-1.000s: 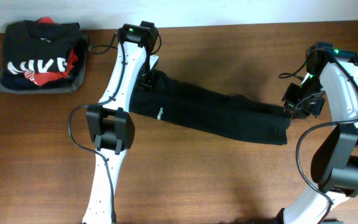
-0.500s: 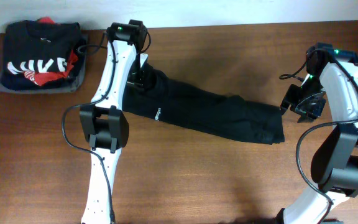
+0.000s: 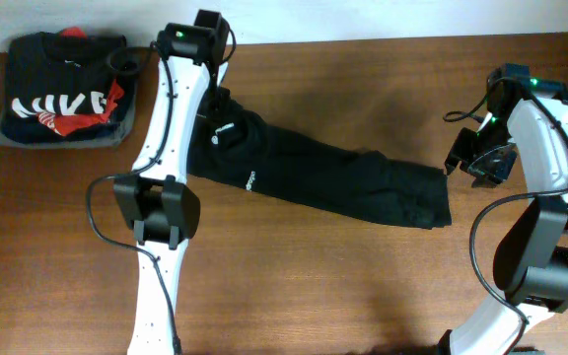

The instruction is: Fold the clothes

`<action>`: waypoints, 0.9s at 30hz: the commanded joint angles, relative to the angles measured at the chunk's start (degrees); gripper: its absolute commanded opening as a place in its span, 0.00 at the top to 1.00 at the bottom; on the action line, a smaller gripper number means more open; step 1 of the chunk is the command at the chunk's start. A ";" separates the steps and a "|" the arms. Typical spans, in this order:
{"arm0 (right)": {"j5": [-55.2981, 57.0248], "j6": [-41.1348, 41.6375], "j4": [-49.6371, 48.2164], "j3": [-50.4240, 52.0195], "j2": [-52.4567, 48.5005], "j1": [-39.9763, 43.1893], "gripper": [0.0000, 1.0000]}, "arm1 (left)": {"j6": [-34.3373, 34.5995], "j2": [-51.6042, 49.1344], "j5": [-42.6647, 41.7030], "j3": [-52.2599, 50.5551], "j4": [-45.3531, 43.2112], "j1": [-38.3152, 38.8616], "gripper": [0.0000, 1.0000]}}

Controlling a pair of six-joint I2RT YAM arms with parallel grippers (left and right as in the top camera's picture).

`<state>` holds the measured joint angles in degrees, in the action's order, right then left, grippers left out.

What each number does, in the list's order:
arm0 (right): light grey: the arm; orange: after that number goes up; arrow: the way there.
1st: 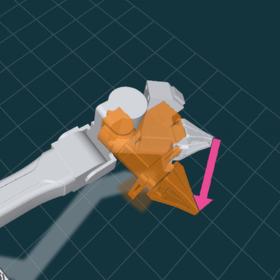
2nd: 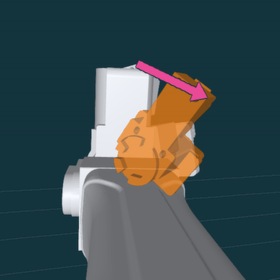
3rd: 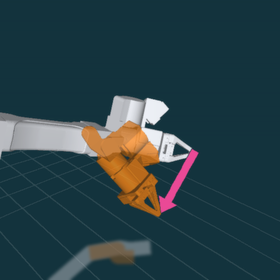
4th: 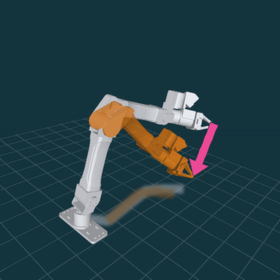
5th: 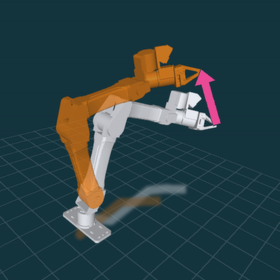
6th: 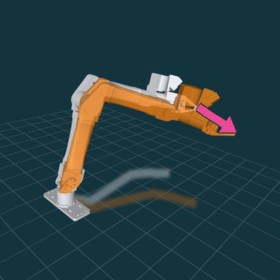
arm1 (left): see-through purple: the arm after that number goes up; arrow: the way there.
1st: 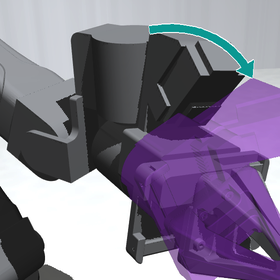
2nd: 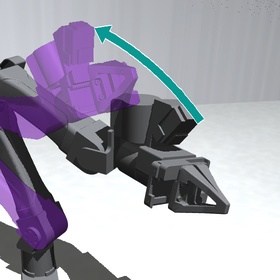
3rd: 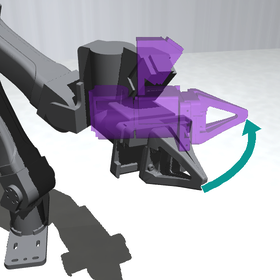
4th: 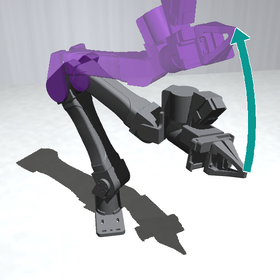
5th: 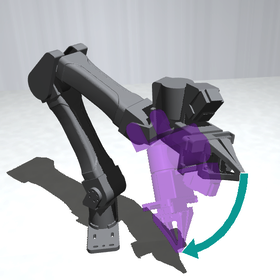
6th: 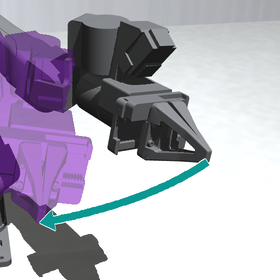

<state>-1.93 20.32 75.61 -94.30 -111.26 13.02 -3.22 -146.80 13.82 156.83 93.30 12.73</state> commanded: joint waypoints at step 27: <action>0.48 -0.55 -0.85 0.24 1.29 -0.26 0.47 | 0.79 2.40 -15.96 -14.53 -6.84 -0.22 0.53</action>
<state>-1.93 20.16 74.87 -94.30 -111.26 13.02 -1.74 -145.25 -1.19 142.52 87.55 12.73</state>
